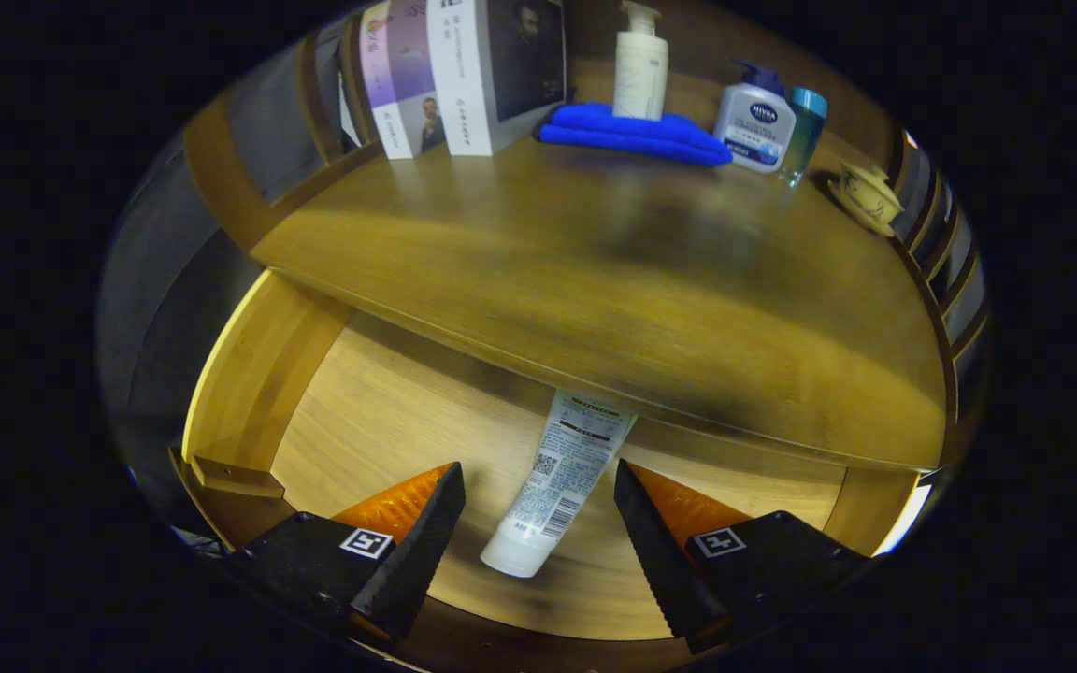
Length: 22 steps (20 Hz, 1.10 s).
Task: Pull open the drawer, take out the items inside it, and place them on the countertop above the cabinet.
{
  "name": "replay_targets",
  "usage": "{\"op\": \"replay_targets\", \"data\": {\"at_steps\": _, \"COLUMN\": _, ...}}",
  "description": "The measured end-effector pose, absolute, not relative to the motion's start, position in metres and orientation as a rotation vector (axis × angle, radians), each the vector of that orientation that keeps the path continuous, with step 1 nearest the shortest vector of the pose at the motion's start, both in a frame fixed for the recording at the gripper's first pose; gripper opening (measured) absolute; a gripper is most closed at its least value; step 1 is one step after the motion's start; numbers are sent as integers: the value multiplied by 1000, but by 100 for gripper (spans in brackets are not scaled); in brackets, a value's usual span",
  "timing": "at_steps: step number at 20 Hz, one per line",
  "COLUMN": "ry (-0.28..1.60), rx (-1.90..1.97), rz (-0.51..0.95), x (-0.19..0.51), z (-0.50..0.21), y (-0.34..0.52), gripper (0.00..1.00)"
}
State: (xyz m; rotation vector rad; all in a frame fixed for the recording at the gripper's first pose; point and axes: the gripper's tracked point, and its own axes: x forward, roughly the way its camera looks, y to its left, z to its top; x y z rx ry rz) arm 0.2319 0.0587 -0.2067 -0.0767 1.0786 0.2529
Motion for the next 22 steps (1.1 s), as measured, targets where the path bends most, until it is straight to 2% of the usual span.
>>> {"op": "replay_targets", "data": {"at_steps": 3, "ry": 1142, "rx": -103, "rz": 253, "x": 231, "z": -224, "y": 60, "gripper": 99}}
{"op": "replay_targets", "data": {"at_steps": 7, "ry": 1202, "rx": -165, "rz": 273, "x": 226, "z": -240, "y": 55, "gripper": 88}}
{"op": "replay_targets", "data": {"at_steps": 10, "ry": 1216, "rx": -144, "rz": 285, "x": 221, "z": -240, "y": 58, "gripper": 45}}
{"op": "replay_targets", "data": {"at_steps": 12, "ry": 1213, "rx": -145, "rz": 294, "x": 217, "z": -239, "y": 57, "gripper": 37}}
{"op": "replay_targets", "data": {"at_steps": 22, "ry": 1157, "rx": -112, "rz": 335, "x": 204, "z": -211, "y": 48, "gripper": 37}}
